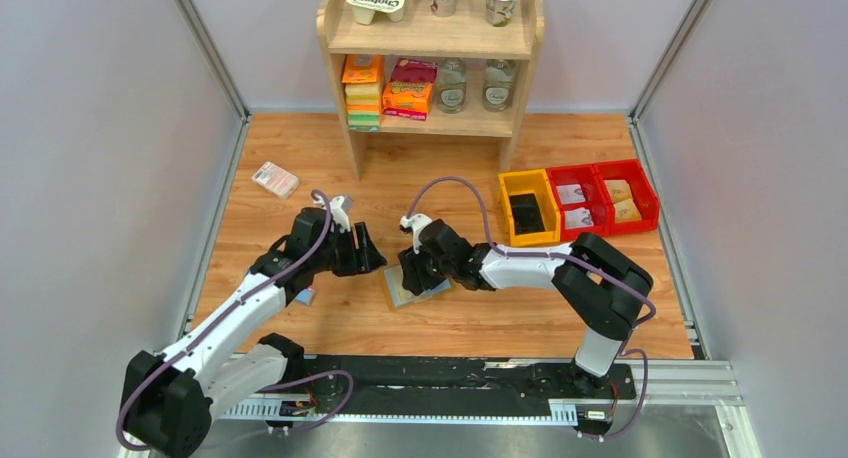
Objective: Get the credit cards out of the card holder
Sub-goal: Remove the credit card from the card holder.
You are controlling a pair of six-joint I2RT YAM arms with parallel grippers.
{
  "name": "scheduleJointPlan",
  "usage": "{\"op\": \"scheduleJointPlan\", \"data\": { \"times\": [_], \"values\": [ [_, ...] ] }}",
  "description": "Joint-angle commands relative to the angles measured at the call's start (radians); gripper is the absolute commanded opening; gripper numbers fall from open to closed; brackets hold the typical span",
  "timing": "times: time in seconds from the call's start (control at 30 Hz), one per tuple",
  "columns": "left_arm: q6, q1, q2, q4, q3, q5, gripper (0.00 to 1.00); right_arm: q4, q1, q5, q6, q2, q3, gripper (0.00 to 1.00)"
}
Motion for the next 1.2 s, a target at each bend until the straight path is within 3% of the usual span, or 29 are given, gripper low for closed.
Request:
{"op": "scheduleJointPlan", "data": {
  "times": [0.0,0.07,0.2,0.43,0.63,0.77,1.03,1.17],
  "values": [
    [-0.042,0.004,0.066,0.149,-0.019,0.080,0.57,0.111,-0.036,-0.131,0.071,0.004,-0.082,0.53],
    [-0.049,0.004,0.117,0.183,-0.023,0.097,0.46,0.117,-0.041,-0.132,0.074,0.008,-0.088,0.51],
    [-0.060,0.003,0.223,0.257,-0.020,0.138,0.34,0.142,-0.046,-0.140,0.088,0.016,-0.100,0.46],
    [-0.046,-0.038,0.410,0.288,0.009,0.160,0.30,0.145,-0.044,-0.125,0.095,0.016,-0.106,0.41],
    [-0.013,-0.078,0.543,0.213,0.027,0.108,0.26,0.072,-0.044,-0.043,0.092,-0.010,-0.079,0.37],
    [0.003,-0.088,0.586,0.164,0.020,0.054,0.23,-0.048,-0.044,0.067,0.082,-0.042,-0.042,0.39],
    [0.024,-0.088,0.577,0.130,0.014,0.007,0.23,-0.345,-0.030,0.496,0.066,-0.108,0.047,0.47],
    [0.032,-0.089,0.573,0.122,0.027,0.011,0.23,-0.468,-0.032,0.625,0.101,-0.145,0.069,0.52]
  ]
}}
